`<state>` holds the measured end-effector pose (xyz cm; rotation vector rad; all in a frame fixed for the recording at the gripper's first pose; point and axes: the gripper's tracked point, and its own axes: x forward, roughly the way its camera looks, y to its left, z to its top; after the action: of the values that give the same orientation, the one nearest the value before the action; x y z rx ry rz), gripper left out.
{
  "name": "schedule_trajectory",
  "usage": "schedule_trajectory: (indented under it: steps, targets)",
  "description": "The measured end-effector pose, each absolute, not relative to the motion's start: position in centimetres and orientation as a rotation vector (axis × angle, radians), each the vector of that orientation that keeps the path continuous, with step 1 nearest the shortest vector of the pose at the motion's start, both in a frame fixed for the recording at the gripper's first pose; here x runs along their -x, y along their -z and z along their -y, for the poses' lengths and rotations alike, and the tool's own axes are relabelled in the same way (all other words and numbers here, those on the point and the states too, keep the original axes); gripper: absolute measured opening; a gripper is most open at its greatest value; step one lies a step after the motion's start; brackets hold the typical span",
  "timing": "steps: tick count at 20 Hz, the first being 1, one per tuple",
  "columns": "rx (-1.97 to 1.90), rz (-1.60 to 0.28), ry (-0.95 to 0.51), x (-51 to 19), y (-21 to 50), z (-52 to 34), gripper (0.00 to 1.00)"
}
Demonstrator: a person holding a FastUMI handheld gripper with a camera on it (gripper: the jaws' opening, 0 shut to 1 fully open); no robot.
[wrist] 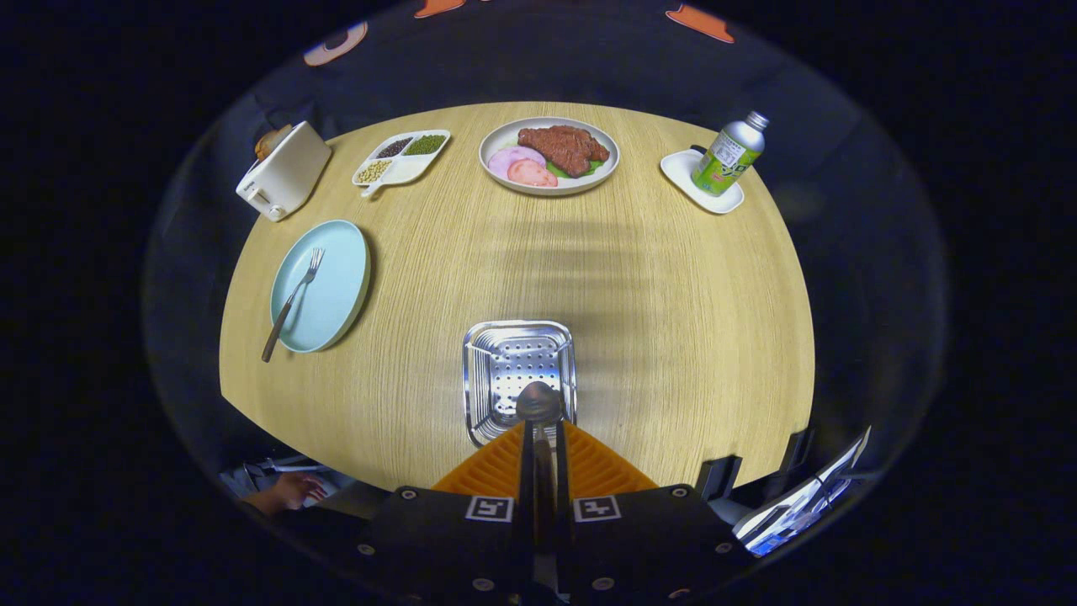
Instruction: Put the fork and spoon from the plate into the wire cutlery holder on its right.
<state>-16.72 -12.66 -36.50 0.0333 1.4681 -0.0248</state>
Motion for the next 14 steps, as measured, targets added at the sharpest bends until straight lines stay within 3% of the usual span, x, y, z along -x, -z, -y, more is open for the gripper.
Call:
schedule_trajectory:
  steps: [6,10,14]
  targets:
    - [-0.098,-1.306,0.050,13.0,34.7,11.9,0.14]
    - [-0.107,-1.072,0.053,8.5,31.4,10.3,0.33]
    - [-0.114,-0.789,0.087,3.8,26.3,9.1,0.61]
